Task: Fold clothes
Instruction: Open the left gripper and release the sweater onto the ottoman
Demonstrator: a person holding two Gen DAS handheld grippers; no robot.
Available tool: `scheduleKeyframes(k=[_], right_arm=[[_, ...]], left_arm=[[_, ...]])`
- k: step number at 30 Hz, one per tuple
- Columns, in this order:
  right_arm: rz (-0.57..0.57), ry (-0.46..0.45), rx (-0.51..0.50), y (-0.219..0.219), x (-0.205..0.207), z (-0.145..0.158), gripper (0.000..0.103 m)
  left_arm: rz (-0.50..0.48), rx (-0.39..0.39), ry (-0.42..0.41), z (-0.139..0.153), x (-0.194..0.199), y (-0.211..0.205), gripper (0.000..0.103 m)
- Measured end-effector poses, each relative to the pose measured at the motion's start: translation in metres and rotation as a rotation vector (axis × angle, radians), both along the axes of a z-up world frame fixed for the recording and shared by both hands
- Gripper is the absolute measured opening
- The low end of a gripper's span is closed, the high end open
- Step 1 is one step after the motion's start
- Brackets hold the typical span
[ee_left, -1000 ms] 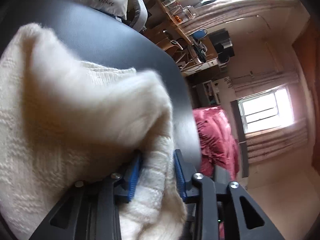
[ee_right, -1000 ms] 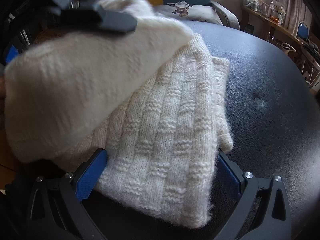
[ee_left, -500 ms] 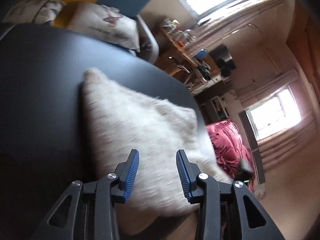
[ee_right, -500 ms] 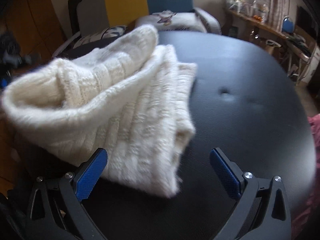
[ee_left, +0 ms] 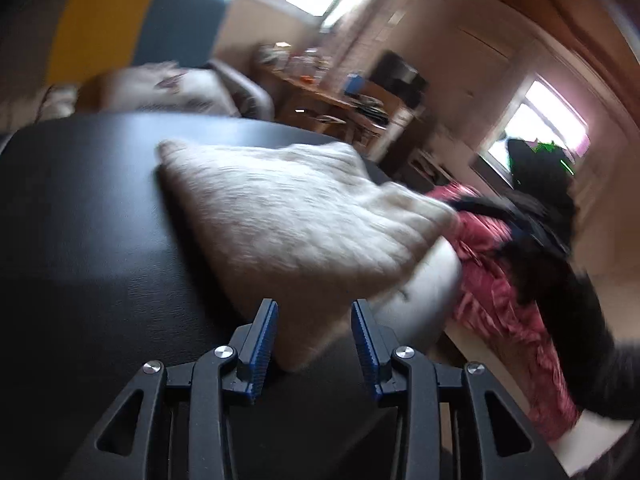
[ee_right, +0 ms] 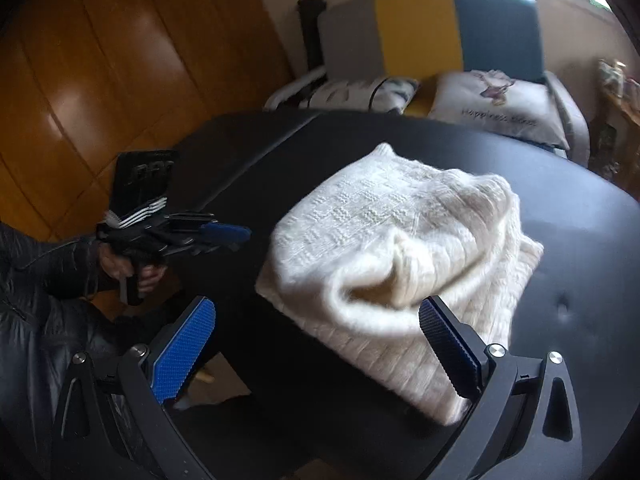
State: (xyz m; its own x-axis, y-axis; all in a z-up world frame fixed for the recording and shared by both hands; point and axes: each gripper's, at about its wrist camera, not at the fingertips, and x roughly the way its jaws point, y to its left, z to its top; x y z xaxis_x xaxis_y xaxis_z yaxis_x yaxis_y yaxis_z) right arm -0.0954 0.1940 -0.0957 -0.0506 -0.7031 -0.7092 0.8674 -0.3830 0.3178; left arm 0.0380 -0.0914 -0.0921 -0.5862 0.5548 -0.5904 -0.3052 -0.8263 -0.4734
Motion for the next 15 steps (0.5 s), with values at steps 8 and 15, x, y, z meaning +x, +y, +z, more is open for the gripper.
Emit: scheduleKeyframes(k=[8, 15], right_arm=[[0.16, -0.18, 0.101, -0.039, -0.011, -0.022, 0.103], [0.209, -0.282, 0.083, -0.052, -0.022, -0.037, 0.103]], left_arm=[[-0.08, -0.287, 0.096, -0.004, 0.009, 0.051, 0.038], [0.001, -0.531, 0.128, -0.032, 0.015, 0.067, 0.039]])
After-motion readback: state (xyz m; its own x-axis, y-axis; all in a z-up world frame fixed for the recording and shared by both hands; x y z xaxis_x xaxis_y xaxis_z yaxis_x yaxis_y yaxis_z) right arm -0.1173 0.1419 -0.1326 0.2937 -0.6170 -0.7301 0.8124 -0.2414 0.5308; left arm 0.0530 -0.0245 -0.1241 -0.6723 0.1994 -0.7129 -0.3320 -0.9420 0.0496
